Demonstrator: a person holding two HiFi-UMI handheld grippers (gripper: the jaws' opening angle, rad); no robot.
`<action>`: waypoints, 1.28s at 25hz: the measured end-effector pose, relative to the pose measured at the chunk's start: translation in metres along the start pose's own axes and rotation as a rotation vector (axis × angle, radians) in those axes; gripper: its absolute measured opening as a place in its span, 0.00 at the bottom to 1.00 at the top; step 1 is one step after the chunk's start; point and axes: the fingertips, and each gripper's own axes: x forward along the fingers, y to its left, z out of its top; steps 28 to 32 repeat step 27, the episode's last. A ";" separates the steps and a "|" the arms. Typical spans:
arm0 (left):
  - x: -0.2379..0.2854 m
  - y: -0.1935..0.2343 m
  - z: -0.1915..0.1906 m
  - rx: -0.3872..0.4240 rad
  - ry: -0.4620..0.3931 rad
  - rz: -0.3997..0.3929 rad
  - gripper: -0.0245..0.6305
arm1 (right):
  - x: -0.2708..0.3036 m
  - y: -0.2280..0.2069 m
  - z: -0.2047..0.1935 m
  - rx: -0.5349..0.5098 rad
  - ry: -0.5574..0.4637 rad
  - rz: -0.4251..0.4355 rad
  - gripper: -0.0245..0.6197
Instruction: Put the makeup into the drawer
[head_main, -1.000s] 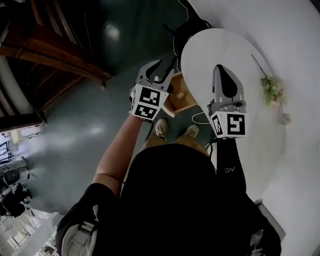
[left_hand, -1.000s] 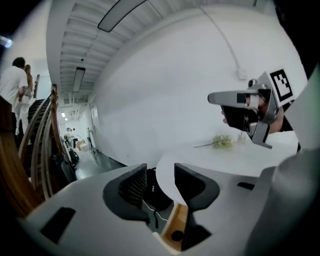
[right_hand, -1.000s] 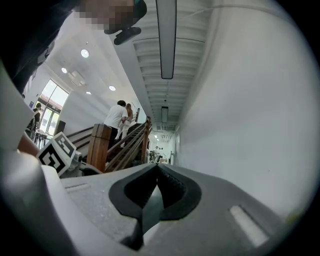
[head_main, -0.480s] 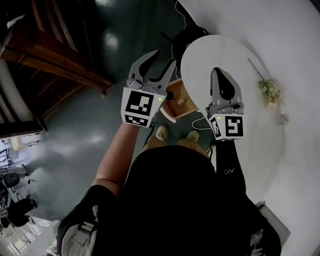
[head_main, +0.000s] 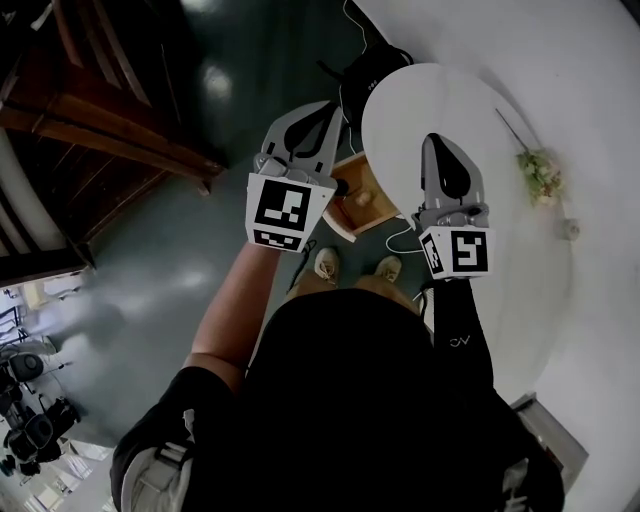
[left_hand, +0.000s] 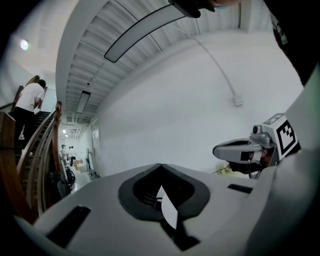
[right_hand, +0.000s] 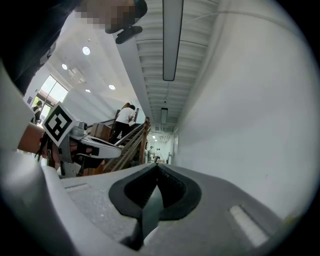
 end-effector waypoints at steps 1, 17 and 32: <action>0.000 0.000 -0.002 0.001 0.004 -0.001 0.05 | 0.000 0.003 0.000 -0.005 0.006 0.009 0.05; -0.006 -0.007 -0.013 -0.016 0.023 -0.037 0.05 | 0.001 0.016 -0.010 -0.022 0.074 0.049 0.05; -0.017 -0.007 -0.015 -0.004 0.028 -0.051 0.05 | -0.003 0.021 -0.001 -0.036 0.068 0.025 0.05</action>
